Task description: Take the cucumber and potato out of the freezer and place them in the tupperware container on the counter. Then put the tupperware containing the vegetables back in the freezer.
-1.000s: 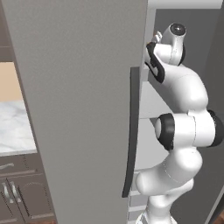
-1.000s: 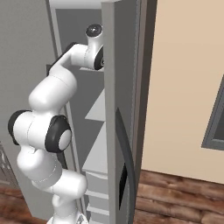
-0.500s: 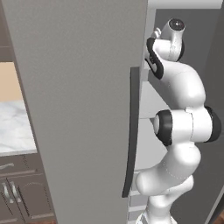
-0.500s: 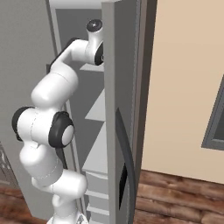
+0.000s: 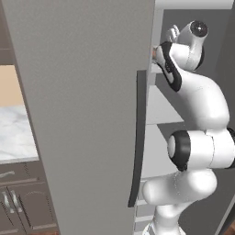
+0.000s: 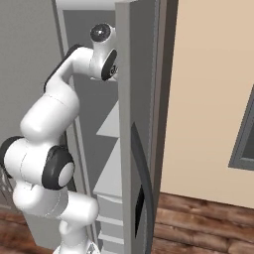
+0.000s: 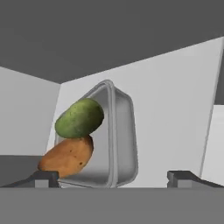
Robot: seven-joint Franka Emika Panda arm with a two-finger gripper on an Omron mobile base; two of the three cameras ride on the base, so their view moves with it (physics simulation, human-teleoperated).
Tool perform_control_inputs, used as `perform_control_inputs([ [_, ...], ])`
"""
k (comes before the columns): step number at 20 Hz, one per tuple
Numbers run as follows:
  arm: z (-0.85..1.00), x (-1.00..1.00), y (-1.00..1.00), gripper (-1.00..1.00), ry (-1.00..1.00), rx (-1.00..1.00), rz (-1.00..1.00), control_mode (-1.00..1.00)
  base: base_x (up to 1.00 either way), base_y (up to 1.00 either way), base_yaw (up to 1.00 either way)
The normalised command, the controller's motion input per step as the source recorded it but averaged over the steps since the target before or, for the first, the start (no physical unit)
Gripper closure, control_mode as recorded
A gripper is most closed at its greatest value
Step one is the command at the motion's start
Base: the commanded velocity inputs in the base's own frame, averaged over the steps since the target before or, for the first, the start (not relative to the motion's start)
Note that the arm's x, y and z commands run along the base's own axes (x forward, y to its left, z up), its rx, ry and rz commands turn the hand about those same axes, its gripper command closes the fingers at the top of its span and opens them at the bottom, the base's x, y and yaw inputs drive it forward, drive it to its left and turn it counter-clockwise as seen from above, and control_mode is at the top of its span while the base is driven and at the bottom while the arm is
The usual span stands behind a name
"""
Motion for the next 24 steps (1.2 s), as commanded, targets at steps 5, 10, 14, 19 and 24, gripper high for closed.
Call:
perform_control_inputs([
  [5, 0.03, -0.99, 0.00, -1.00, -0.27, 0.00, 0.00, -1.00, 0.00, 0.00, 0.00],
  [10, 0.17, -1.00, 0.04, -1.00, -0.17, 0.00, 0.00, -1.00, 0.00, 0.00, 0.00],
  [14, 0.31, -1.00, 0.18, -1.00, -0.03, 0.00, 0.00, -1.00, 0.00, 0.00, 0.00],
  [19, 0.32, -1.00, 0.37, -1.00, 0.00, 0.00, 0.00, -1.00, 0.00, 0.00, 0.00],
  [24, 0.26, -1.00, 0.52, -1.00, 0.00, 0.00, 0.00, -1.00, 0.00, 0.00, 0.00],
])
